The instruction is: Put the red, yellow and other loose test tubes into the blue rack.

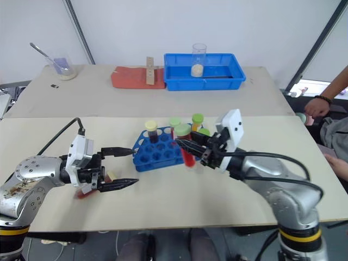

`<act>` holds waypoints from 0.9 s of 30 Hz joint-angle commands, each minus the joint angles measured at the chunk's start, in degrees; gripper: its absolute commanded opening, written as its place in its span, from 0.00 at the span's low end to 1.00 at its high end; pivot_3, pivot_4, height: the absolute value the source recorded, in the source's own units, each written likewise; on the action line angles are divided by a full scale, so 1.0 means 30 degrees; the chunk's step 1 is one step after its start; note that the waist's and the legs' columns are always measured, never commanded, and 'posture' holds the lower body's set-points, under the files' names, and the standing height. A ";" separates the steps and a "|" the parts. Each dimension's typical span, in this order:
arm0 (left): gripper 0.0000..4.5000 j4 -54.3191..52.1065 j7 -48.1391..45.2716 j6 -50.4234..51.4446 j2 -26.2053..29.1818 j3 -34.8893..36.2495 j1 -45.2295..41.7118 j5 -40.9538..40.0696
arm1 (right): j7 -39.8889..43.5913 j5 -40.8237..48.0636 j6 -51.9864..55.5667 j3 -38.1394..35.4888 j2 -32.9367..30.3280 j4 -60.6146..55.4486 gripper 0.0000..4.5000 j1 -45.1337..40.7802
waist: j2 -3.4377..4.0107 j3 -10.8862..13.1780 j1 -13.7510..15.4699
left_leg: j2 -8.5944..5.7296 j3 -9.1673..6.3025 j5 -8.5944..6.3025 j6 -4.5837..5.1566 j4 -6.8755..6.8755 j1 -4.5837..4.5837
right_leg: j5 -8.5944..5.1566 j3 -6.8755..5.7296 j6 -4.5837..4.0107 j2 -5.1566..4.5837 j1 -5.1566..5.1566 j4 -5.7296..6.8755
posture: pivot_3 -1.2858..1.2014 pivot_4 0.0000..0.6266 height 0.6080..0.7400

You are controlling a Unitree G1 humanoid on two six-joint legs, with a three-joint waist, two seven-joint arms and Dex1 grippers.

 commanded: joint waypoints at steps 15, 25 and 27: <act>1.00 -0.1814 0.0784 0.0969 0.0253 0.0369 -0.0356 -0.1434 | -0.1031 -0.8888 -0.9527 0.2592 0.4932 0.5951 0.23 0.0204 | 0.0000 0.0000 0.0005 | 0.0002 0.0000 0.0001 -0.0003 -0.0001 0.0024 | 0.0001 -0.0001 -0.0032 0.0001 0.0010 0.0034 | 0.52 0.24 1.00; 1.00 -0.2175 0.1494 0.1722 0.0201 0.0400 -0.0415 -0.1933 | -0.1199 -1.0057 -1.0556 0.2842 0.5759 0.6764 0.23 0.0738 | 0.0001 0.0000 -0.0024 | 0.0005 0.0000 0.0001 -0.0003 -0.0001 0.0061 | -0.0015 -0.0002 -0.0056 0.0006 0.0017 0.0074 | 0.52 0.24 1.00; 1.00 -0.2189 0.1648 0.1868 0.0240 0.0410 -0.0454 -0.2037 | -0.1108 -1.0152 -1.0703 0.2950 0.5862 0.6685 0.23 0.0894 | 0.0000 0.0000 -0.0021 | 0.0004 0.0001 0.0001 -0.0003 -0.0001 0.0060 | -0.0015 -0.0002 -0.0056 0.0005 0.0018 0.0074 | 0.52 0.24 1.00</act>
